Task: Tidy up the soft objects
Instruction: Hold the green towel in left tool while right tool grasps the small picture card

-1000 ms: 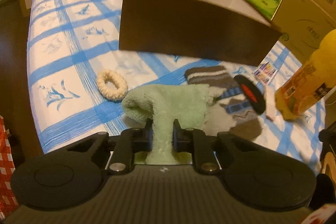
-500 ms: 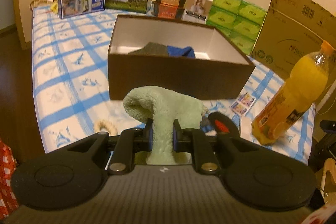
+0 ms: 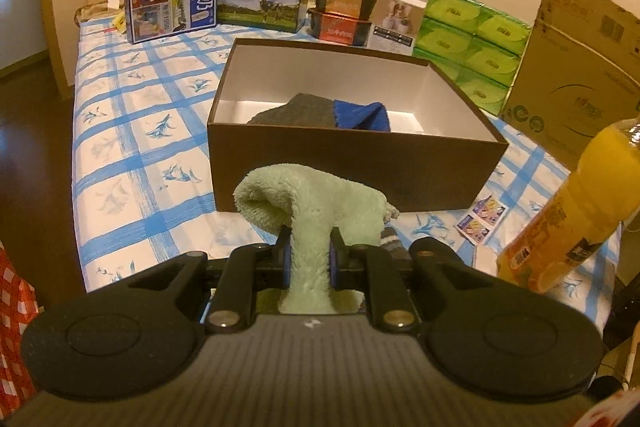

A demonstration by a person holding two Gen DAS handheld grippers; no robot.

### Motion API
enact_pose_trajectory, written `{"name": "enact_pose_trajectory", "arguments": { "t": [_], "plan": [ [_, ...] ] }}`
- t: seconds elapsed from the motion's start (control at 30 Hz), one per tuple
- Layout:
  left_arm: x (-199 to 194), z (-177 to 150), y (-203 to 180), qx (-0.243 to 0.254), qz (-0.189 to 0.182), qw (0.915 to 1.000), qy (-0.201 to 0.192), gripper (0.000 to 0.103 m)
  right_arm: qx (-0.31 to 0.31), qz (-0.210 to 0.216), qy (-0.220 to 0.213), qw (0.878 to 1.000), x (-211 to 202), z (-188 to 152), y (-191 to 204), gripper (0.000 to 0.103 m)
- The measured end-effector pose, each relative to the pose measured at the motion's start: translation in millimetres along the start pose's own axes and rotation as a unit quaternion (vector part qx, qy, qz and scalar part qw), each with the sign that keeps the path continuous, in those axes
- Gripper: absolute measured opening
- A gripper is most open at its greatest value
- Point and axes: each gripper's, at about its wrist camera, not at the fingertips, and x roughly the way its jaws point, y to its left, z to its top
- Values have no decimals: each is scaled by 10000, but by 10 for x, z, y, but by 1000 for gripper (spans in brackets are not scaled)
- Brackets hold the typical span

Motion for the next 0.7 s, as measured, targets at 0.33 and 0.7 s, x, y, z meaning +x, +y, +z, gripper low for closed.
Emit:
{"name": "enact_pose_trajectory", "arguments": {
  "t": [0.33, 0.7],
  "plan": [
    [165, -72, 26, -149, 224, 9995, 187, 15, -366, 984, 1524, 9827, 1135, 302, 4, 32],
    [394, -145, 98, -260, 291, 9982, 450, 15, -317, 1383, 2703, 9523, 1835, 227, -56, 31]
  ]
}}
